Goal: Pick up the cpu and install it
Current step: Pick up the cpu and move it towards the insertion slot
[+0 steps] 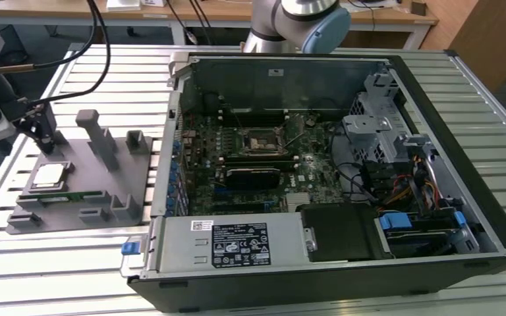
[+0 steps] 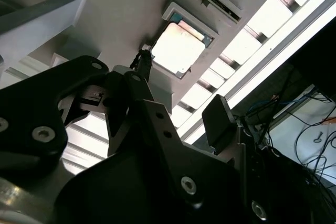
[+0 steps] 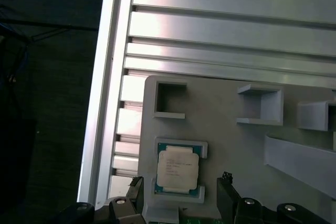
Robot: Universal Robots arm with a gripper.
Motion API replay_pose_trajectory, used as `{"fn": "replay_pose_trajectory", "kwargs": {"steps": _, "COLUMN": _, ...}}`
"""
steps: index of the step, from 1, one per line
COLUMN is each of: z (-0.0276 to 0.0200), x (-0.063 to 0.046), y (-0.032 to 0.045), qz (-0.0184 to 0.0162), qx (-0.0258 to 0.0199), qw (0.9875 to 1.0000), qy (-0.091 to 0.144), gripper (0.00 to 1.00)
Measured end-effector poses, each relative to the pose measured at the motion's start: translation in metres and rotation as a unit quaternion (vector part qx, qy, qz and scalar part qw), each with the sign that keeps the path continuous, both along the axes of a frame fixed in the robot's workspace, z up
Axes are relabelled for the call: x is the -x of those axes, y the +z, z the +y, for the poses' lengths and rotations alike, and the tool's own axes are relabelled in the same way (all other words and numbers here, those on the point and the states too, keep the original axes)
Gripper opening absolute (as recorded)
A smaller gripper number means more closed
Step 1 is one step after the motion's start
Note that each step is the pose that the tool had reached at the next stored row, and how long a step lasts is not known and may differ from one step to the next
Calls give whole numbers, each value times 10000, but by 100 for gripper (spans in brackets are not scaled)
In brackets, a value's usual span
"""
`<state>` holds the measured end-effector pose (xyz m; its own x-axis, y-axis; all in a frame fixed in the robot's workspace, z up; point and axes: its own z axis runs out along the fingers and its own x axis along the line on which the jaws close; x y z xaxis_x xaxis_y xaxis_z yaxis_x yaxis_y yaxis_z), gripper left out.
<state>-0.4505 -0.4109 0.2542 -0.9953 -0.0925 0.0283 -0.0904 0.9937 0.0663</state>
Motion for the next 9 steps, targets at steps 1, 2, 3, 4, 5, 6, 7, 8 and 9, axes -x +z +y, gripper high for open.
{"fn": "replay_pose_trajectory", "kwargs": {"steps": 1, "z": 0, "x": 0, "y": -4, "qz": 0, "qx": 0, "qw": 10000, "qy": 0, "gripper": 66}}
{"fn": "replay_pose_trajectory", "kwargs": {"steps": 2, "z": 0, "x": 0, "y": -9, "qz": -2, "qx": -1, "qw": 10000, "qy": 0, "gripper": 66}}
{"fn": "replay_pose_trajectory", "kwargs": {"steps": 3, "z": 0, "x": 0, "y": -14, "qz": -2, "qx": -1, "qw": 10000, "qy": 0, "gripper": 66}}
{"fn": "replay_pose_trajectory", "kwargs": {"steps": 4, "z": 0, "x": 0, "y": -18, "qz": -2, "qx": -1, "qw": 10000, "qy": 0, "gripper": 66}}
{"fn": "replay_pose_trajectory", "kwargs": {"steps": 5, "z": 0, "x": 0, "y": -23, "qz": -2, "qx": -2, "qw": 10000, "qy": 0, "gripper": 66}}
{"fn": "replay_pose_trajectory", "kwargs": {"steps": 6, "z": 0, "x": 0, "y": -28, "qz": -2, "qx": -5, "qw": 10000, "qy": 0, "gripper": 66}}
{"fn": "replay_pose_trajectory", "kwargs": {"steps": 7, "z": 1, "x": 0, "y": -33, "qz": -2, "qx": -6, "qw": 10000, "qy": 0, "gripper": 66}}
{"fn": "replay_pose_trajectory", "kwargs": {"steps": 8, "z": 1, "x": 0, "y": -39, "qz": -2, "qx": -6, "qw": 10000, "qy": 0, "gripper": 66}}
{"fn": "replay_pose_trajectory", "kwargs": {"steps": 9, "z": 0, "x": 0, "y": -44, "qz": -2, "qx": -7, "qw": 10000, "qy": 0, "gripper": 66}}
